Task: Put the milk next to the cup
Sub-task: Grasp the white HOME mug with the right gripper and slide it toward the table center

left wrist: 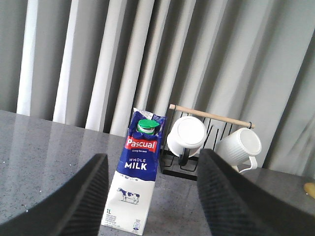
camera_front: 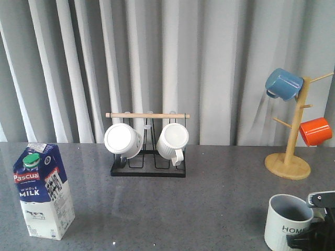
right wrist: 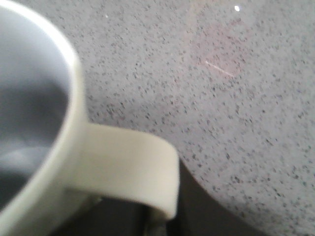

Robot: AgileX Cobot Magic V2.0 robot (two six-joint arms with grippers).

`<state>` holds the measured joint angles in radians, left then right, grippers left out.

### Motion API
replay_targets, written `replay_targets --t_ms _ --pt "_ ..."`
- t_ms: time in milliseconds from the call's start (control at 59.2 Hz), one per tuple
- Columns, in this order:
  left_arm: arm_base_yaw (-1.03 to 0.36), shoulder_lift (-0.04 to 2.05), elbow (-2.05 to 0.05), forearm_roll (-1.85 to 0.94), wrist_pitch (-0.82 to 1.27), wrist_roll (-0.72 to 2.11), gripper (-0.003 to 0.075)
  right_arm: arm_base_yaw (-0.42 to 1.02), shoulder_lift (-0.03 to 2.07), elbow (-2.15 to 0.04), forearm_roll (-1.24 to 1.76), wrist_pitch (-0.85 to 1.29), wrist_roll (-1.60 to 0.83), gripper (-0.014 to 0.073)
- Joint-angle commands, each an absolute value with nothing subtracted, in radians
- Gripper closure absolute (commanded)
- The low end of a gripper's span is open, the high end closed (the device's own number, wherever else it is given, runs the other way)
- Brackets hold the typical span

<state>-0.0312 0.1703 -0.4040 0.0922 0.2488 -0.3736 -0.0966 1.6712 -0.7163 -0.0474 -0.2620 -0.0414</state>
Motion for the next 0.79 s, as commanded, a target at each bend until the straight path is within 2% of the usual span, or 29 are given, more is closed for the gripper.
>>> replay_targets --t_ms 0,219,371,777 --pt "-0.034 0.187 -0.434 0.097 0.163 -0.377 0.0323 -0.06 1.608 -0.747 -0.098 -0.347 0.0 0.0604" --pt "-0.034 0.187 -0.434 0.097 0.185 -0.377 0.0323 0.194 1.43 -0.797 -0.148 -0.267 0.127 0.0601" --pt "-0.034 0.187 -0.434 0.097 0.212 -0.377 0.0323 0.349 1.447 -0.868 -0.101 -0.184 0.137 0.0598" --pt "-0.034 0.187 -0.434 0.095 0.24 -0.377 0.0323 0.367 1.664 -0.985 -0.061 -0.058 0.13 0.0594"
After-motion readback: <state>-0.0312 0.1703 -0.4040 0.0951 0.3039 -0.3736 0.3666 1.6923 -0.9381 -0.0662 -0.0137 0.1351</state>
